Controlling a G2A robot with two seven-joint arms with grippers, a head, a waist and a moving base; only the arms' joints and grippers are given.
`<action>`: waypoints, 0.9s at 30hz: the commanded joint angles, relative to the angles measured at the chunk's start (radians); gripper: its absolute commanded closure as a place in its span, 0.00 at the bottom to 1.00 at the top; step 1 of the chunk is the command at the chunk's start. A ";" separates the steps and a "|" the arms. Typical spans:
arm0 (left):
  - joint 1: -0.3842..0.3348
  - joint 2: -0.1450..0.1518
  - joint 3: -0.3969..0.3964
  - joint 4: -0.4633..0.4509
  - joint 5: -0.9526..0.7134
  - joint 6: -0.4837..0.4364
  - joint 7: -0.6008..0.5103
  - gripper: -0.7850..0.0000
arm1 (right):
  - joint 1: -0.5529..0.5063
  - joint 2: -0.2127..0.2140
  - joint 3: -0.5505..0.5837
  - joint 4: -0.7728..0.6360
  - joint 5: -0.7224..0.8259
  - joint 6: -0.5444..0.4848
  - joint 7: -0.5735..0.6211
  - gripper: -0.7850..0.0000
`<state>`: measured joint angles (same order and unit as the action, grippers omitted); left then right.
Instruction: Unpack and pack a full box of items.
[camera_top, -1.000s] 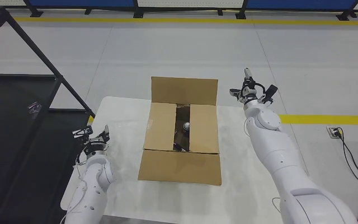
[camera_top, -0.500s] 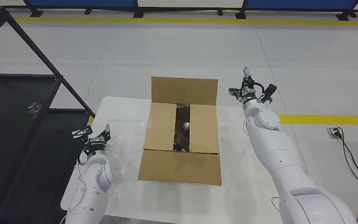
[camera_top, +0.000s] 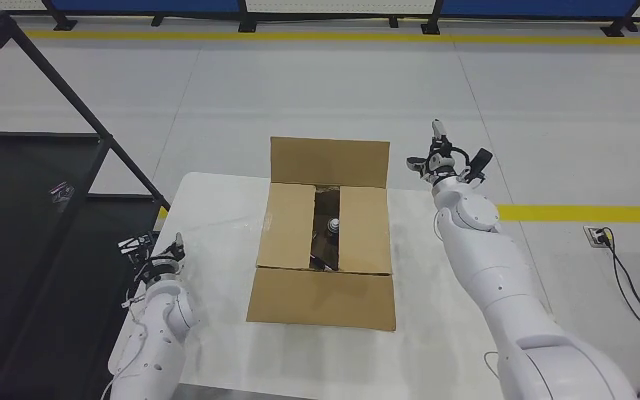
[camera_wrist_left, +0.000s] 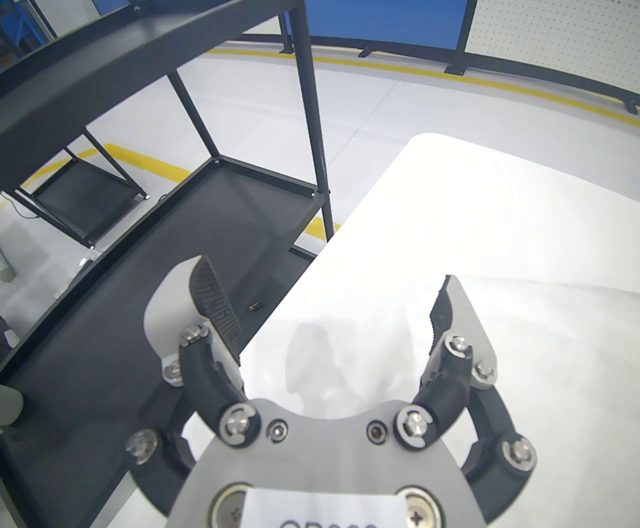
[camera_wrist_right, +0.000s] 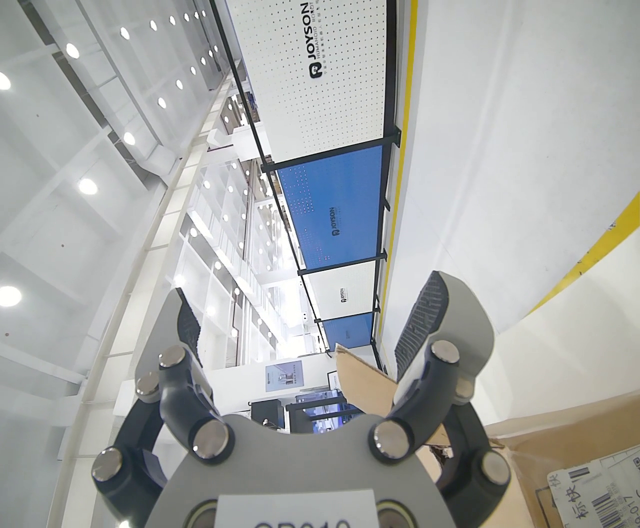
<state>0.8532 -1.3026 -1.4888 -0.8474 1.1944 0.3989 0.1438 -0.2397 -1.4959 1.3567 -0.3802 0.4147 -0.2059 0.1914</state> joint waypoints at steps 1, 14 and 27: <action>-0.022 -0.001 -0.001 0.044 0.008 0.029 0.000 0.00 | 0.000 0.000 0.000 -0.002 -0.004 0.001 -0.001 0.00; -0.093 -0.012 -0.032 0.194 -0.063 0.080 0.075 0.00 | -0.001 -0.004 0.003 -0.009 -0.012 0.006 0.000 0.00; 0.065 -0.019 -0.087 -0.115 -0.191 -0.048 0.249 0.00 | 0.024 -0.010 -0.002 -0.001 -0.022 0.050 0.023 0.00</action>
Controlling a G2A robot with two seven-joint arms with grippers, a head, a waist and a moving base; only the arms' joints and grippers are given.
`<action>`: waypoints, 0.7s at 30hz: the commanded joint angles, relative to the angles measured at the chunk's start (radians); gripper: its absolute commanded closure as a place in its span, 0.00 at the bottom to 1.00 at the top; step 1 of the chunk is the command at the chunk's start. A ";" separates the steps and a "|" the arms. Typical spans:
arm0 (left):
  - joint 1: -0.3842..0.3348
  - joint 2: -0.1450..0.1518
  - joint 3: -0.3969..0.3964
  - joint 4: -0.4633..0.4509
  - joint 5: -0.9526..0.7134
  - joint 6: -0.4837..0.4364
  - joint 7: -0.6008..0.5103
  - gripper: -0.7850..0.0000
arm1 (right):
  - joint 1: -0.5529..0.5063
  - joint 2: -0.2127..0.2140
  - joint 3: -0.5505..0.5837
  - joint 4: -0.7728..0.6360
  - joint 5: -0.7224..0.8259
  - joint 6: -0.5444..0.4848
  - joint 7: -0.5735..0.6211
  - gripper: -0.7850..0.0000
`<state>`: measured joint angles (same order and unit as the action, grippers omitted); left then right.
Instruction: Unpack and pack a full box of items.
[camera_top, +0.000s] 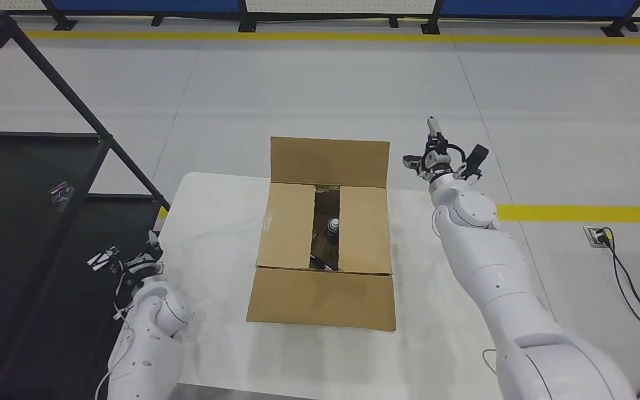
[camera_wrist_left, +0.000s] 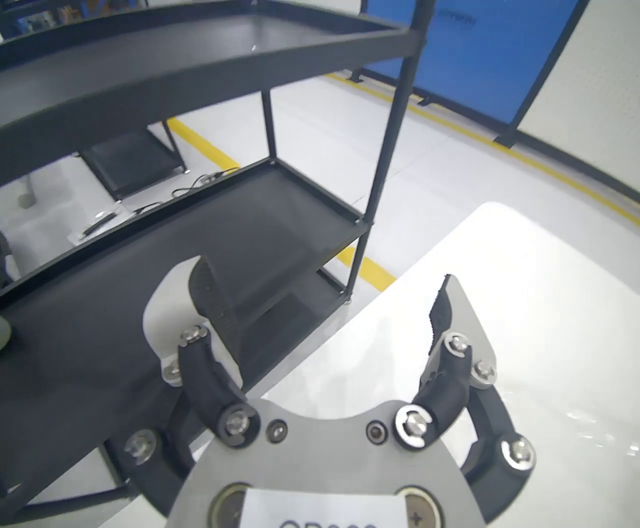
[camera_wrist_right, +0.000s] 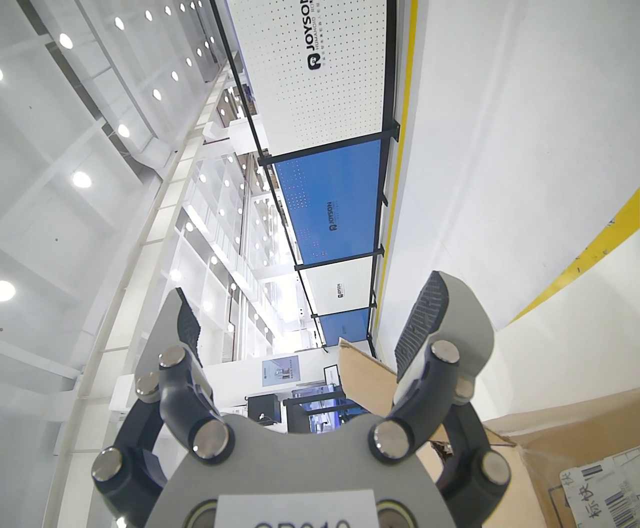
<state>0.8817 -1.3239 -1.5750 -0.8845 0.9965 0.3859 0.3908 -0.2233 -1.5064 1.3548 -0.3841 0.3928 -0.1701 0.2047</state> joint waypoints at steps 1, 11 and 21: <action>0.067 0.005 -0.002 -0.139 0.015 -0.065 -0.007 0.00 | 0.013 0.001 0.002 0.007 0.002 0.022 0.022 0.00; 0.363 0.045 -0.072 -0.667 0.134 -0.423 -0.191 0.00 | 0.043 0.008 0.007 0.042 -0.011 0.081 0.035 0.00; 0.428 0.067 -0.079 -0.772 0.191 -0.667 -0.299 0.00 | -0.078 0.021 0.011 -0.148 0.018 -0.038 0.370 0.00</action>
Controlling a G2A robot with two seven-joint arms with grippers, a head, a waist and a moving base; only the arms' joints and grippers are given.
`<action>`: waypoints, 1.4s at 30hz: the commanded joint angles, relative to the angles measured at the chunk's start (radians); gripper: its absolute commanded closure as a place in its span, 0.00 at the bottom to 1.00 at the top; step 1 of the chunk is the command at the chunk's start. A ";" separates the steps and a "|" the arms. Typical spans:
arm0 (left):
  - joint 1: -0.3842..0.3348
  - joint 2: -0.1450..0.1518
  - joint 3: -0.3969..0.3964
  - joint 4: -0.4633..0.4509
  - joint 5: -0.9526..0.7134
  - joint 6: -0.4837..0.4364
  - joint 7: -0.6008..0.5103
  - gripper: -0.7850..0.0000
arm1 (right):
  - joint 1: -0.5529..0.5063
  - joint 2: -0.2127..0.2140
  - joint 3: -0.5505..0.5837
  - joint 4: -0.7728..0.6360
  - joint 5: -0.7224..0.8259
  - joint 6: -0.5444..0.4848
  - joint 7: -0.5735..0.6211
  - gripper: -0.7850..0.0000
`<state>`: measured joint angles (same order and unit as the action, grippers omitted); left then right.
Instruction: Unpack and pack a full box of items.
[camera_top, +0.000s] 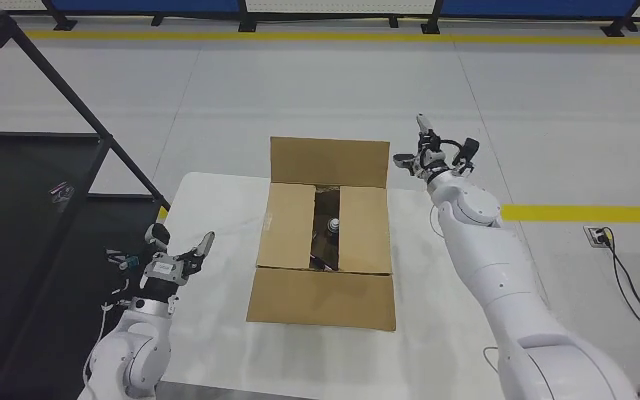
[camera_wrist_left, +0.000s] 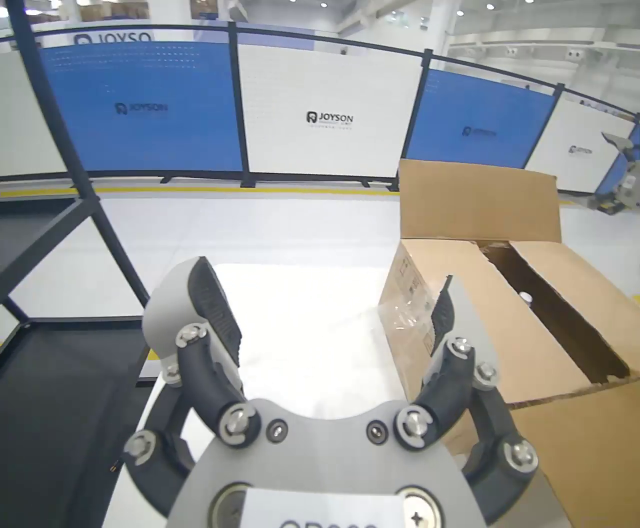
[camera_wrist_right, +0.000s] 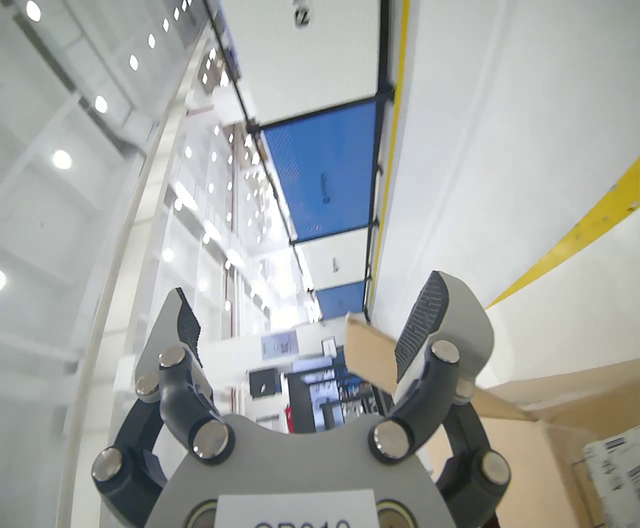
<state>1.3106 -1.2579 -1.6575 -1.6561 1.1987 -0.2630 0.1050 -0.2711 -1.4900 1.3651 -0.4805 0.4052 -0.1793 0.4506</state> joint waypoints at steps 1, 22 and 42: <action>-0.002 0.002 0.003 0.002 -0.021 -0.037 -0.025 0.00 | -0.053 0.009 0.003 -0.092 0.013 -0.044 0.201 0.00; -0.007 0.008 0.006 0.009 -0.041 -0.094 -0.080 0.00 | -0.140 0.016 -0.099 -0.276 -0.054 0.013 0.556 0.00; 0.032 0.029 -0.050 -0.034 -0.344 -0.308 -0.201 0.00 | 0.041 -0.107 -0.417 0.036 -0.263 0.134 0.496 0.00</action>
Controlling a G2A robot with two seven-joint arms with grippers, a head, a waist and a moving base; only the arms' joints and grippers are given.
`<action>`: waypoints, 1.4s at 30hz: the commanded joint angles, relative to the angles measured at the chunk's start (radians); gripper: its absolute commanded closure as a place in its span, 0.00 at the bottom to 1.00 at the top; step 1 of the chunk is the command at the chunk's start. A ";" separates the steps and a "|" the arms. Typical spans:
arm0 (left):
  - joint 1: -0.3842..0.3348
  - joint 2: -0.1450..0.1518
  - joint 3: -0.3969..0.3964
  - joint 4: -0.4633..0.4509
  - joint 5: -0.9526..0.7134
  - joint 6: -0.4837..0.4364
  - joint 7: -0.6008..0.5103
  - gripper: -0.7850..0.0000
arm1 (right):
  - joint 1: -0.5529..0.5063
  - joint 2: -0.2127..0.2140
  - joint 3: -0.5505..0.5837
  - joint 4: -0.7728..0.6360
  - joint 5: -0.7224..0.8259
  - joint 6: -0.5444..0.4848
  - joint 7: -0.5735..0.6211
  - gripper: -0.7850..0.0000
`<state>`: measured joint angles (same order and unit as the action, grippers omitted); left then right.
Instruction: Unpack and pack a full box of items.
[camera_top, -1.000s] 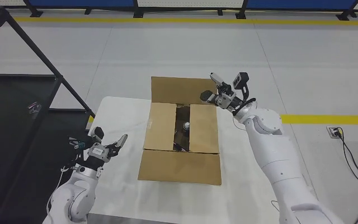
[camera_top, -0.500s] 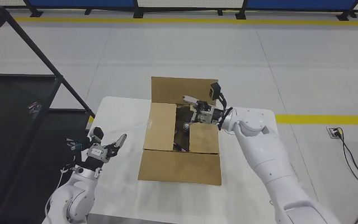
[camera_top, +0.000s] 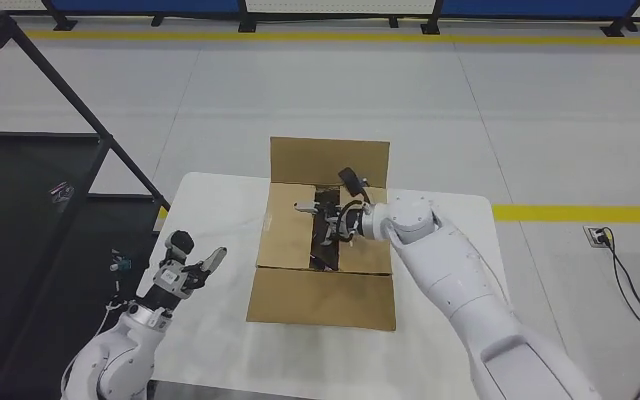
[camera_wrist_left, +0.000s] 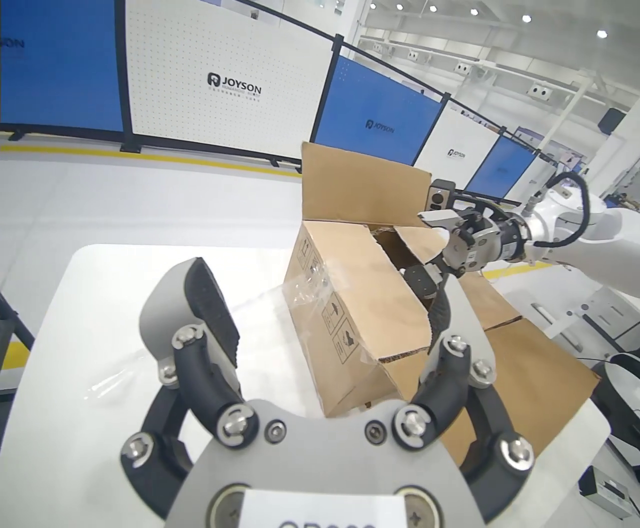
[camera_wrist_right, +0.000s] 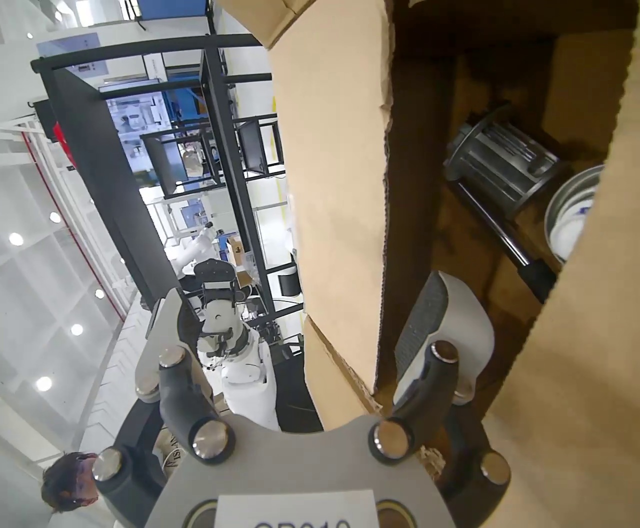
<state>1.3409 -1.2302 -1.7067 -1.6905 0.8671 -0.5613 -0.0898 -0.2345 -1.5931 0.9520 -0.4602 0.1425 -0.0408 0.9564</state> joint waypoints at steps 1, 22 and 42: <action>0.002 0.003 -0.004 -0.002 -0.021 -0.015 -0.013 0.00 | 0.009 -0.009 -0.008 0.030 -0.002 -0.005 -0.025 0.00; 0.016 0.026 0.054 -0.054 0.013 -0.139 -0.125 0.00 | 0.043 -0.057 0.047 0.137 0.184 -0.202 0.009 0.00; -0.046 0.013 0.211 -0.046 0.247 0.219 -0.053 0.00 | 0.045 -0.133 0.009 0.054 0.239 -0.293 -0.015 0.00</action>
<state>1.2994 -1.2159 -1.5024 -1.7421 1.1128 -0.3700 -0.1514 -0.1885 -1.7227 0.9637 -0.4037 0.3784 -0.3143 0.9168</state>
